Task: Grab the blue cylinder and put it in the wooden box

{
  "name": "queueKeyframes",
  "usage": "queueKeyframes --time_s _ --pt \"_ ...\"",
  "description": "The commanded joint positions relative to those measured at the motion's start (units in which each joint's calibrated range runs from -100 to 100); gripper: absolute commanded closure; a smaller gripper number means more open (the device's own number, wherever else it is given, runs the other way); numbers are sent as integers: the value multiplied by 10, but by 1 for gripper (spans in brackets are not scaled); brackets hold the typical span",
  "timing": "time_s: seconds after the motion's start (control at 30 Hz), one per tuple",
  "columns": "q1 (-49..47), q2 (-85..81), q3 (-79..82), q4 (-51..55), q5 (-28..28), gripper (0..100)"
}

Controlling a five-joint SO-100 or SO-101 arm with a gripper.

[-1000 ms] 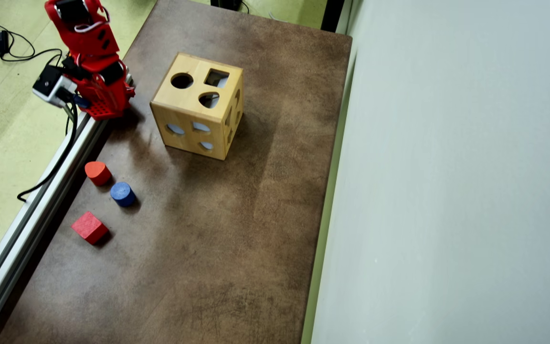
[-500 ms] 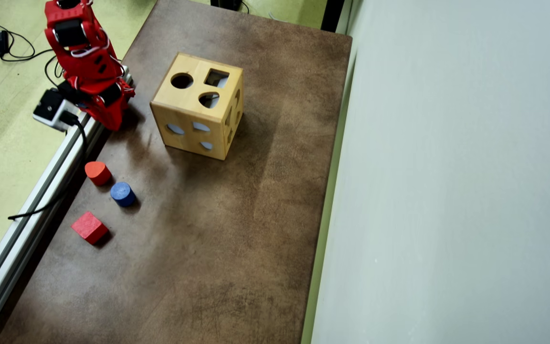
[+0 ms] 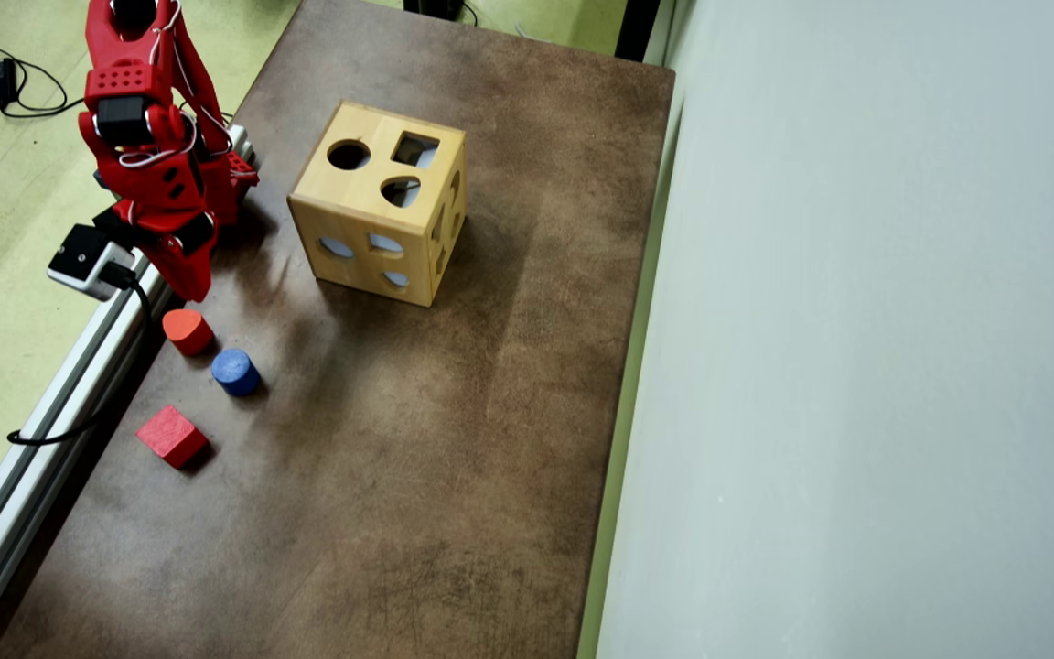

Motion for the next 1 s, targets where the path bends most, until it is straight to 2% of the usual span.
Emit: queueKeyframes --time_s 0.0,0.43,0.77,0.97 --pt "0 2 7 -19 6 95" --pt "1 133 -1 -135 6 95" --pt "-7 164 1 -146 5 95" --pt "-6 160 5 -142 2 86"
